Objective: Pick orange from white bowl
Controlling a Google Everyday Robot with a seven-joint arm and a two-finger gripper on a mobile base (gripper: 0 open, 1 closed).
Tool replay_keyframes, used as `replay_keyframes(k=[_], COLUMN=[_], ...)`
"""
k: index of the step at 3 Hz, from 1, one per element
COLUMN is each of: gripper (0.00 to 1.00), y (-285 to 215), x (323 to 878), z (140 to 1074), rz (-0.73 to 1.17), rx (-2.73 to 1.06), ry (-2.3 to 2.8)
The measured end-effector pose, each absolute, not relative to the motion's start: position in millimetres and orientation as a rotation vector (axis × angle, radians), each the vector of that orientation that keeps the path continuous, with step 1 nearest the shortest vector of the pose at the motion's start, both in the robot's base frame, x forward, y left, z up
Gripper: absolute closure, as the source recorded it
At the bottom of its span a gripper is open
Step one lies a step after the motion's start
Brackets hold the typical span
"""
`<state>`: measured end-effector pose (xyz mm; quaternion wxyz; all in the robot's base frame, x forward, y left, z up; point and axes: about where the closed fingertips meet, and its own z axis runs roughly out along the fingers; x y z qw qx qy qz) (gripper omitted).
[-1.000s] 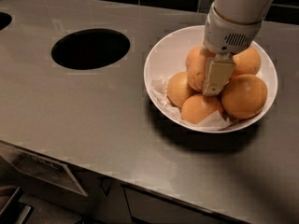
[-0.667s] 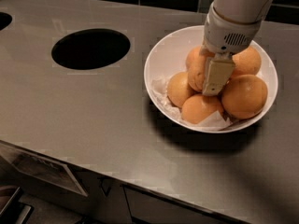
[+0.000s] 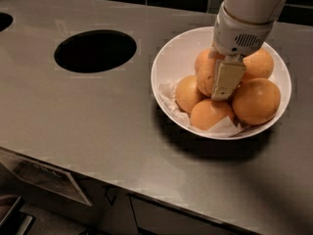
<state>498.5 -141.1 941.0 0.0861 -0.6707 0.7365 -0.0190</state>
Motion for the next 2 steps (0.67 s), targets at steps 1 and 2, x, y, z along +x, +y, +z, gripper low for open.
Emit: replay_keyframes(k=[1,2], gripper=[0.60,0.83], y=[-141.0,-141.0], x=[498.1,498.1], z=[940.7,940.7], rz=[-0.048,-0.048], rx=[-1.998,-1.998], ry=[2.196,2.196])
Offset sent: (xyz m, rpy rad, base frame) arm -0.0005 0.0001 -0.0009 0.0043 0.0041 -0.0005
